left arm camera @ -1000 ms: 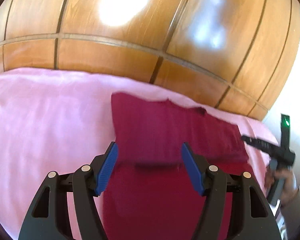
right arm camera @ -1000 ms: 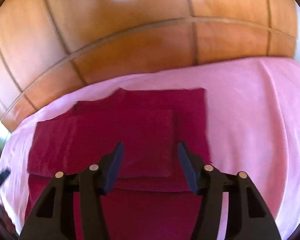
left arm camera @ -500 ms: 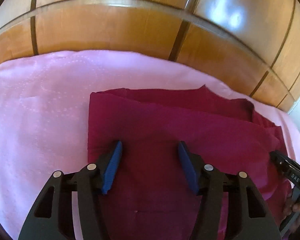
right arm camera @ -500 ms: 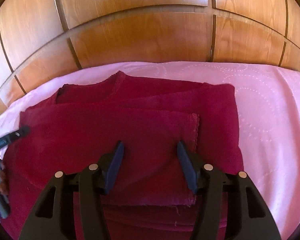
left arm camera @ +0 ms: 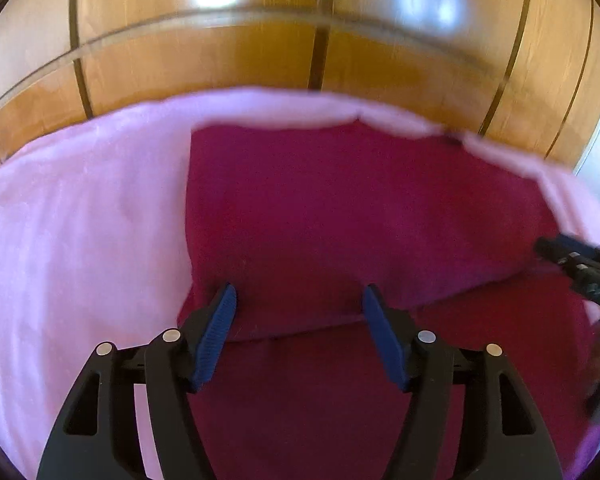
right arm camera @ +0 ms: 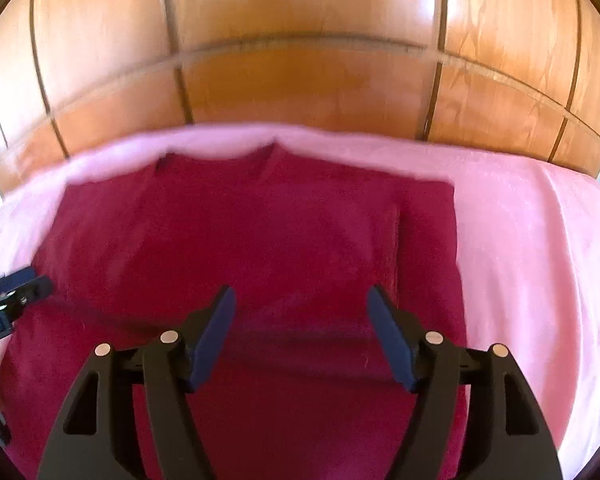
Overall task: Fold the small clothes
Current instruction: 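Press the folded sweater flat with both open grippers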
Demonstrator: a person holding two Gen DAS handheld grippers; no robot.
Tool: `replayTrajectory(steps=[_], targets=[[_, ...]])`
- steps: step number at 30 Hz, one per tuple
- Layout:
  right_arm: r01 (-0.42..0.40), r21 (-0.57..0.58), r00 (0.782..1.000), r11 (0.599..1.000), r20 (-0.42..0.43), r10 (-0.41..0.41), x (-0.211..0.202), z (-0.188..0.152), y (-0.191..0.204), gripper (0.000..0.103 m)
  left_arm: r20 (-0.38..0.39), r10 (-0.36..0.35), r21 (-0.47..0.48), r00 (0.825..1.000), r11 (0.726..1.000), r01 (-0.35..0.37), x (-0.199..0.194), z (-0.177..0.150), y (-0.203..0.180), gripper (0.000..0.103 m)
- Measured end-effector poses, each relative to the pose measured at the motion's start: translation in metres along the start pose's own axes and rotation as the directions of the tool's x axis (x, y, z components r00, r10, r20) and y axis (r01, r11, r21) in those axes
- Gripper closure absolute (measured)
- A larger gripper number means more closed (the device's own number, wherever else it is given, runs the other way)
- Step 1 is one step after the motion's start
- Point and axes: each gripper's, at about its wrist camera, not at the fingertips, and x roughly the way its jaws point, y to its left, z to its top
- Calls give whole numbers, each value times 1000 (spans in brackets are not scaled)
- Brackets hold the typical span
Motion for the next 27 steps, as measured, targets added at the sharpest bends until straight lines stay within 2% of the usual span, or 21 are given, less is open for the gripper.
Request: replayTrajectory(steps=[5,8,11,12,14,17,20,27], targets=[[-9,17,1000,1000,11,9,9,-5,-1,32,15,30,3,999,1000,-30,0,-3,-3,38],[8,11,1000,1000,15,-8,6,-4,0,30,12,18,-43,1000,999,-17,-11,-5,0,38],[38,30,999,999,13,-38,-4,-8,-2,15,22,26,-47,999,999,-25,-33,-13,-1,38],[27,45,999,999,26,-28,-11,-10,-4,15,25,29,-48,999,998,-28,-40,-17,-1,38],[-12,78,999,997,49,8,-29,-19,-7,14,48,12,-62,999,998,-9,-61,-30,2,38],[-37,101,999,994,5,36,-40,-37,-7,12,64,6,-80,998,997,-1,-83,-51,6,38],[-42,111,998,993,-33,46,-49,-60,-7,11,62,4,-96,998,995,2,-95,-68,9,38],[-42,111,998,993,-45,47,-76,-104,-5,2,37,25,-110,999,994,-21,-110,-105,16,38]])
